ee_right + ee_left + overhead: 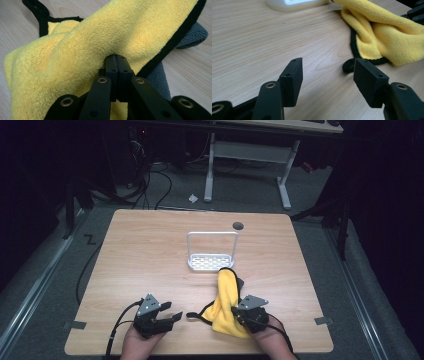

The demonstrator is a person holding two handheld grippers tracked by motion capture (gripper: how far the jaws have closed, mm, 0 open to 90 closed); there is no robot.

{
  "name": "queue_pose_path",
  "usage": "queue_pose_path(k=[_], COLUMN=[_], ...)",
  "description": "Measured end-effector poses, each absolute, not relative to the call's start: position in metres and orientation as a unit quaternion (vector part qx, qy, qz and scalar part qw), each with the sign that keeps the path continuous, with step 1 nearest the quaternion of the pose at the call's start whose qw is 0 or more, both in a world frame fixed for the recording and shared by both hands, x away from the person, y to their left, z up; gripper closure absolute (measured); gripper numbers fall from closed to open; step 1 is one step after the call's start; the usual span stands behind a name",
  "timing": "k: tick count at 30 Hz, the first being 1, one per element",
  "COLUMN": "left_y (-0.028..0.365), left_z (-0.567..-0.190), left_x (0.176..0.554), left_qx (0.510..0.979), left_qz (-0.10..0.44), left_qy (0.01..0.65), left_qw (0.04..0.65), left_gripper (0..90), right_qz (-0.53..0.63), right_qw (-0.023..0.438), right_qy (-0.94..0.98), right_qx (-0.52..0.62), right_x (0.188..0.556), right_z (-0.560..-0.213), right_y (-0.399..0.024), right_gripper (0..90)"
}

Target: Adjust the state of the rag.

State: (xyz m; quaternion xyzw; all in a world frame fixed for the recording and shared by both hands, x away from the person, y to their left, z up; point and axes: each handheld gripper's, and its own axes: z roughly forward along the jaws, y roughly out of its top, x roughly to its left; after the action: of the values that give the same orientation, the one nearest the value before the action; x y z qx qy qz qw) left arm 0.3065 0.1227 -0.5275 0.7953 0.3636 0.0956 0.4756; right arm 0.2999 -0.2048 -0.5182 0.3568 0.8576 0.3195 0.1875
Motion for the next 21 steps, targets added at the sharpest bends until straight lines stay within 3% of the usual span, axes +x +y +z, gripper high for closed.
queue_pose_path(k=[14,18,21], left_y=[0.086,0.082,0.079], left_z=[-0.533,-0.536,-0.538], left_x=[0.293,0.292,0.291], left_qx=[0.834,0.845,0.851], left_qz=[0.092,0.093,0.1], left_qy=[0.312,0.304,0.301], left_qw=[0.445,0.43,0.418], left_gripper=[42.0,47.7,55.5], right_qz=[0.328,0.329,0.349], right_qw=[0.18,0.181,0.176], right_qy=[0.883,0.883,0.87], right_qx=[0.284,0.28,0.3], right_x=[0.286,0.285,0.289], right_z=[-0.52,-0.521,-0.513], right_y=[-0.153,-0.151,-0.16], right_gripper=[88.5,86.5,76.9])
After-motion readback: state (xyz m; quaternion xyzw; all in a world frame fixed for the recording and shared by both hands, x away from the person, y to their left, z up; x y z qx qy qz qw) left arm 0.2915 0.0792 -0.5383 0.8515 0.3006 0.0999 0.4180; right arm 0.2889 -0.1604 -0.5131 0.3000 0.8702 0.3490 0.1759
